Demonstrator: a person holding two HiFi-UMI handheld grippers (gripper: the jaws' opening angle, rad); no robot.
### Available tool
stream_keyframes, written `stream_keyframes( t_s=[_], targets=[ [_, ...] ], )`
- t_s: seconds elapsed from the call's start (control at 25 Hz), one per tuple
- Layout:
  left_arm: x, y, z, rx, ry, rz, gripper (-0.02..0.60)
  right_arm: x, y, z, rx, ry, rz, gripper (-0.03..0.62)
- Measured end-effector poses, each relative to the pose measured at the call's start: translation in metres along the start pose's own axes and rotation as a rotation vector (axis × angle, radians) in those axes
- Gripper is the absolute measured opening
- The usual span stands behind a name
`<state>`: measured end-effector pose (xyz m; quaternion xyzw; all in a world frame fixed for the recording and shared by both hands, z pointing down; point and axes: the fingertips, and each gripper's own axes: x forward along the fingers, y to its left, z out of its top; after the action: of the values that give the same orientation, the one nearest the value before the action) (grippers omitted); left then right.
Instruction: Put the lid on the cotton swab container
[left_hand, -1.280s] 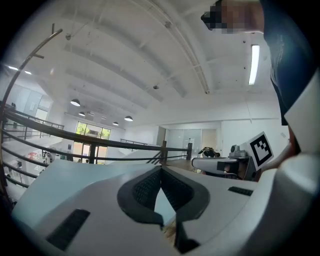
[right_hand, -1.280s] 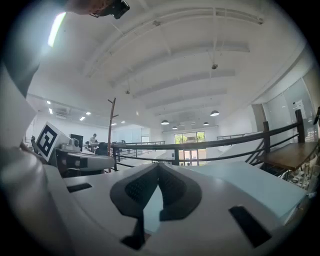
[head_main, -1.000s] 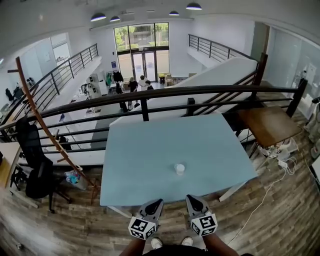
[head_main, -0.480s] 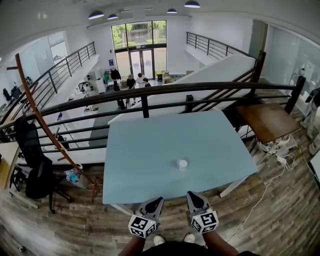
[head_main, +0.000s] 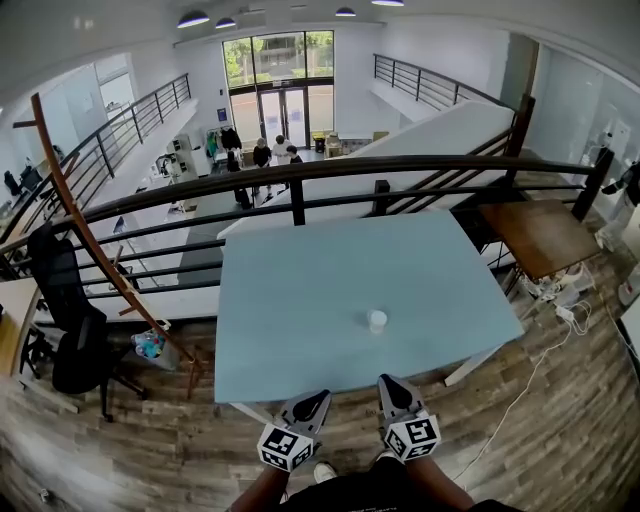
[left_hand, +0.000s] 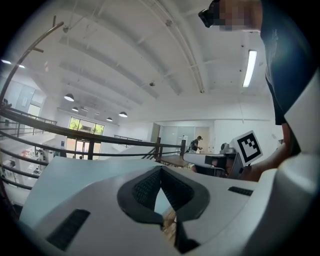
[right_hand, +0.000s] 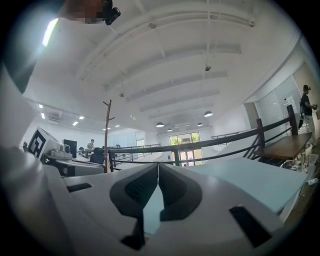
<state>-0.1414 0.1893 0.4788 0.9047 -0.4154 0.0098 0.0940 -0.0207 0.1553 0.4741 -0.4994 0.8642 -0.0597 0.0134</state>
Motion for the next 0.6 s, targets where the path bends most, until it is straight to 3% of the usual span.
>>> stream_keyframes(
  t_s=[0.24, 0.6],
  targets=[
    [0.020, 0.015, -0.002, -0.001, -0.019, 0.026, 0.011, 0.018, -0.012, 0.005, -0.021, 0.005, 0.034, 0.019],
    [0.079, 0.024, 0.002, -0.044, -0.013, 0.062, 0.011, 0.054, -0.066, 0.011, -0.021, 0.017, 0.079, 0.020]
  ],
)
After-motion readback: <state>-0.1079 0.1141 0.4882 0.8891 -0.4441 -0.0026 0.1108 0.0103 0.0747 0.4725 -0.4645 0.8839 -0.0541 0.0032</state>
